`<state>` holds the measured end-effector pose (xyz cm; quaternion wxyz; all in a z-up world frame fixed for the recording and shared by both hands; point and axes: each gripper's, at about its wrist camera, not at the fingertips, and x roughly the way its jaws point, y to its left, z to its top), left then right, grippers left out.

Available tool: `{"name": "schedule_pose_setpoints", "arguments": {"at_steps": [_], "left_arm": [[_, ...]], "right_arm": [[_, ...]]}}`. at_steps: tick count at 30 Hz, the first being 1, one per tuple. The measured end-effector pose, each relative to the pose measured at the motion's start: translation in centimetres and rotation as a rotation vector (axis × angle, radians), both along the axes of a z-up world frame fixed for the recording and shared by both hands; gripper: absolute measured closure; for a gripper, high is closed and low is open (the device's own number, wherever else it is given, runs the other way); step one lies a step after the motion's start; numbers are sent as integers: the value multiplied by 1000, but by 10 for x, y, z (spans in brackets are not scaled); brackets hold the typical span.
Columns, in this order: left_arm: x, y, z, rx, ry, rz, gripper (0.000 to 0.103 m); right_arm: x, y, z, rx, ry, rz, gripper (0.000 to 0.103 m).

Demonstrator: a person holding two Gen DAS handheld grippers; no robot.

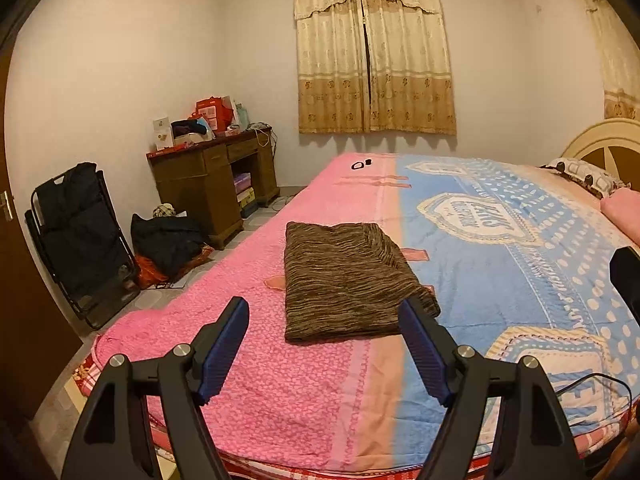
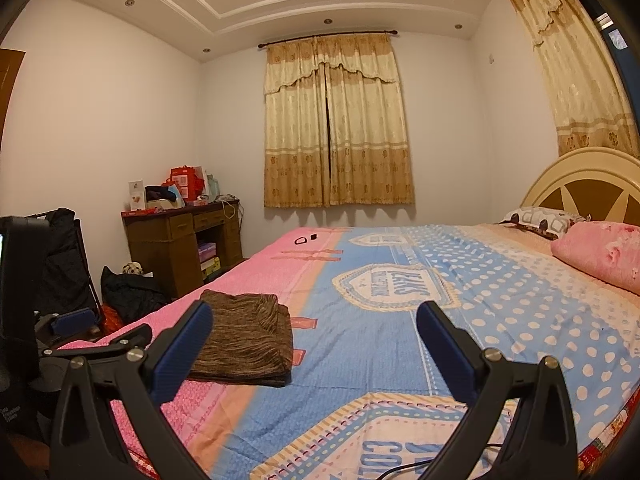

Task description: Fold small clothes

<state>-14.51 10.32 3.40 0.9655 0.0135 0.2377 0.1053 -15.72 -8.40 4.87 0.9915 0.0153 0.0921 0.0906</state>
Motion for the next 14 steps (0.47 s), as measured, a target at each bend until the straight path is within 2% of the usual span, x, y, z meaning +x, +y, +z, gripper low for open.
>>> {"name": "schedule_pose_setpoints", "arguments": {"at_steps": [14], "left_arm": [[3,-3,-3,11,12,3,25]], "right_arm": [[6,-4,-4,11,36,-1,0]]}}
